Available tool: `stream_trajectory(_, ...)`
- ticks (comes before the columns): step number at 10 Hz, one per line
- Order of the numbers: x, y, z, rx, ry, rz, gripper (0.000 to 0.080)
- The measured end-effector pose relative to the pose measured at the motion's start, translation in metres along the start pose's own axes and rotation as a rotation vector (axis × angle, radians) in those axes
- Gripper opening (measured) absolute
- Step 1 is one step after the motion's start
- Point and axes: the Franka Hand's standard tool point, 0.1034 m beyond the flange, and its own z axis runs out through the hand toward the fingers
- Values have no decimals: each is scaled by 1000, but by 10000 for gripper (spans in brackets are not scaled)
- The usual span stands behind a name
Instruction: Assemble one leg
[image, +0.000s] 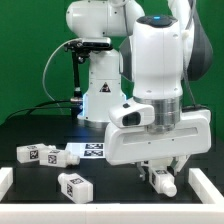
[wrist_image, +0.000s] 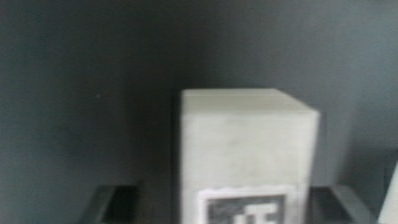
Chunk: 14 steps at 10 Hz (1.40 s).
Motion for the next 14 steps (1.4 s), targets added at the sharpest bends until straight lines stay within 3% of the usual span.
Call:
stream_trajectory(3, -1, 1, -2, -1, 1, 0, 282)
stream_trajectory(4, -17, 10, -15, 1, -8, 0, 282)
stream_trajectory(5, -44, 24, -38, 0, -13, 10, 282)
stream_trajectory(6, -60, 30, -48, -6, 2, 26, 282)
stream_trajectory(11, -64, 32, -44, -5, 11, 38, 282)
stream_trajectory(14, -146, 71, -50, -12, -27, 55, 282)
